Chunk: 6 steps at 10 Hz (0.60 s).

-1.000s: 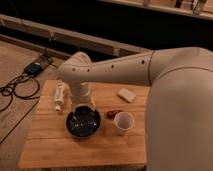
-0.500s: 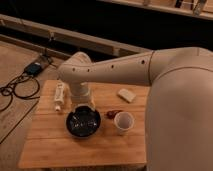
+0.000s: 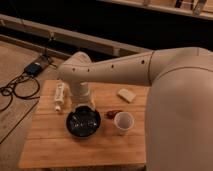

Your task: Knock the eraser over

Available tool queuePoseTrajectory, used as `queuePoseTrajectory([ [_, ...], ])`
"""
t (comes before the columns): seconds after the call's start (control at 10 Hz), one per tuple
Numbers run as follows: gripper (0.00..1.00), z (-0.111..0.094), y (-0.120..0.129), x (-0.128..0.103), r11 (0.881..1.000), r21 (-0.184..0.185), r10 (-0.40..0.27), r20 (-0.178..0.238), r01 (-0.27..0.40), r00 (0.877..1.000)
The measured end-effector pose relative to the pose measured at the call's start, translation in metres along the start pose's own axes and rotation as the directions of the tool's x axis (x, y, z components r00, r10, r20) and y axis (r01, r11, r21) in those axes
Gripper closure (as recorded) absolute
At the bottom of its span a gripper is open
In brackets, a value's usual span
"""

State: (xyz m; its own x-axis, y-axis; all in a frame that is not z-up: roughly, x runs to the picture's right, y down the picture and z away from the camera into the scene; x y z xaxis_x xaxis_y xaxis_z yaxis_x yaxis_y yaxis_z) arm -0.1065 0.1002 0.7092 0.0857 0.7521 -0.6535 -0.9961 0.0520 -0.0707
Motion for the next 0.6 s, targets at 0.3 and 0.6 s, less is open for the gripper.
queuePoseTrajectory([
  [0.3,0.35,0.023,-0.005,-0.046,0.999,0.002,-0.051,0.045,0.051,0.998],
  [0.6,0.35,0.045,-0.001,-0.090,0.995,0.019,-0.100,0.058,0.099,0.993],
])
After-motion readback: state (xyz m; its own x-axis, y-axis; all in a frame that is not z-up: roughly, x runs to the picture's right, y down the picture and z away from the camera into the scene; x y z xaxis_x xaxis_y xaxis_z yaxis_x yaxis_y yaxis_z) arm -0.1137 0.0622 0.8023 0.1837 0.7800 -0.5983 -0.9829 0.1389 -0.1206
